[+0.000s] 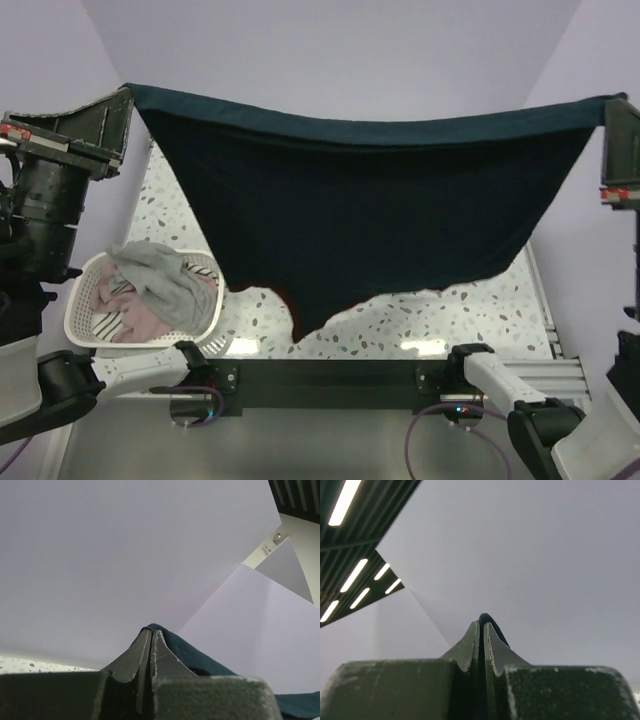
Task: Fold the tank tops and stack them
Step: Flatten the tank top out
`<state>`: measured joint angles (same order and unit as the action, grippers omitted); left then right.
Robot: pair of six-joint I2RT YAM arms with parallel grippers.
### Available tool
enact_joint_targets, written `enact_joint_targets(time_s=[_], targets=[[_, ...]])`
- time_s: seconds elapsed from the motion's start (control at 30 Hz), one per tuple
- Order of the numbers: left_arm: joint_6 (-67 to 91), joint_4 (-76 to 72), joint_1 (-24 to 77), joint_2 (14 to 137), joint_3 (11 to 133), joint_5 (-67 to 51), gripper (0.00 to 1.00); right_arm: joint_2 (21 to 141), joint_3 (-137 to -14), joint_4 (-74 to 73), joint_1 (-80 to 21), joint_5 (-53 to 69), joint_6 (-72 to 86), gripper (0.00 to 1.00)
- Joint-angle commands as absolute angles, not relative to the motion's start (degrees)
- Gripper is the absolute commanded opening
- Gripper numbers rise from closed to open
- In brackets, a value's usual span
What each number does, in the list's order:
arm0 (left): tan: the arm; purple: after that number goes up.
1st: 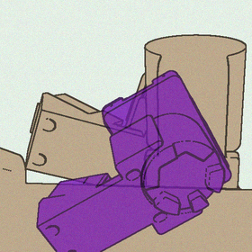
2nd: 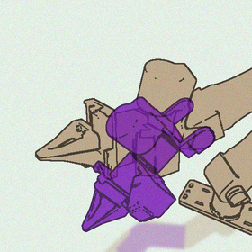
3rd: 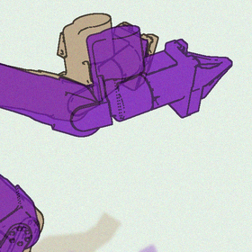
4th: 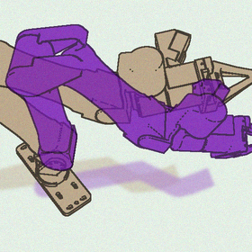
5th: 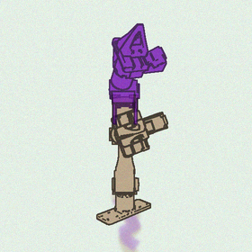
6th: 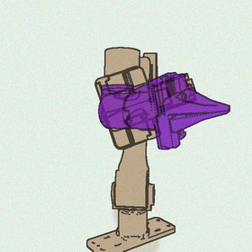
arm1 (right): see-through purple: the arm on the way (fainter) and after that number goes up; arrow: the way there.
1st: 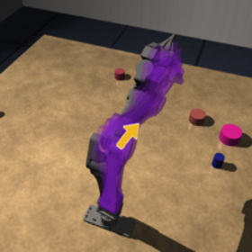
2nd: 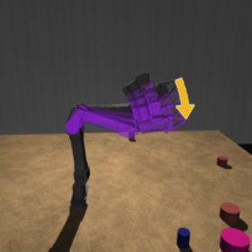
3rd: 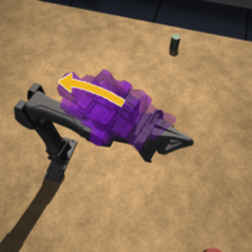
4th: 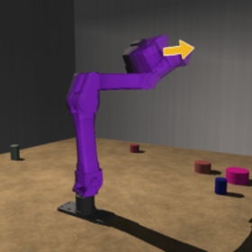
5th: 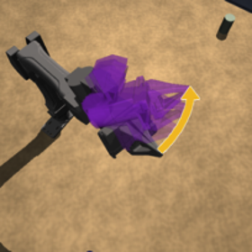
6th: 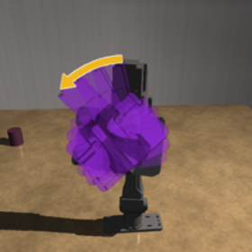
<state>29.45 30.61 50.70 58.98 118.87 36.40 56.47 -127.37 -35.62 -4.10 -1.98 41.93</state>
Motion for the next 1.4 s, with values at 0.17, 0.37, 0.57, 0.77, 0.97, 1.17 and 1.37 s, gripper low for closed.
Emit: enact_joint_targets(time_s=[0.17, 0.37, 0.57, 0.77, 0.97, 1.17, 1.37], targets=[[18.1, 14.3, 50.5, 65.6, 110.4, 48.7, 0.0, 64.4, -108.4, -27.2, -4.0, 1.3, 42.7, 0.0], [30.6, 16.7, 26.4, 81.4, 116.4, 21.6, 0.0, 79.7, -108.8, -18.7, -4.0, 5.9, 44.6, 0.0], [46.6, 11.2, 8.1, 109.7, 138.3, -11.6, 0.0, 102.8, -130.3, -15.7, -4.0, 8.3, 45.6, 0.0], [64.8, -18.3, 0.3, 118.7, 142.0, -22.0, 0.0, 118.1, -159.4, -14.5, -3.2, 8.2, 47.4, 0.0], [75.0, -27.9, -8.6, 118.0, 144.7, -26.0, 0.0, 102.6, -138.2, -5.2, -2.6, 2.9, 42.6, 0.0], [78.2, -38.2, -8.6, 110.3, 118.7, -34.4, 0.0, 94.2, -119.8, -4.8, -2.3, 3.3, 43.2, 0.0], [73.8, -36.9, -7.5, 96.8, 91.4, -36.7, 0.0, 83.1, -94.5, -4.7, -2.3, 3.4, 43.6, 0.0]])
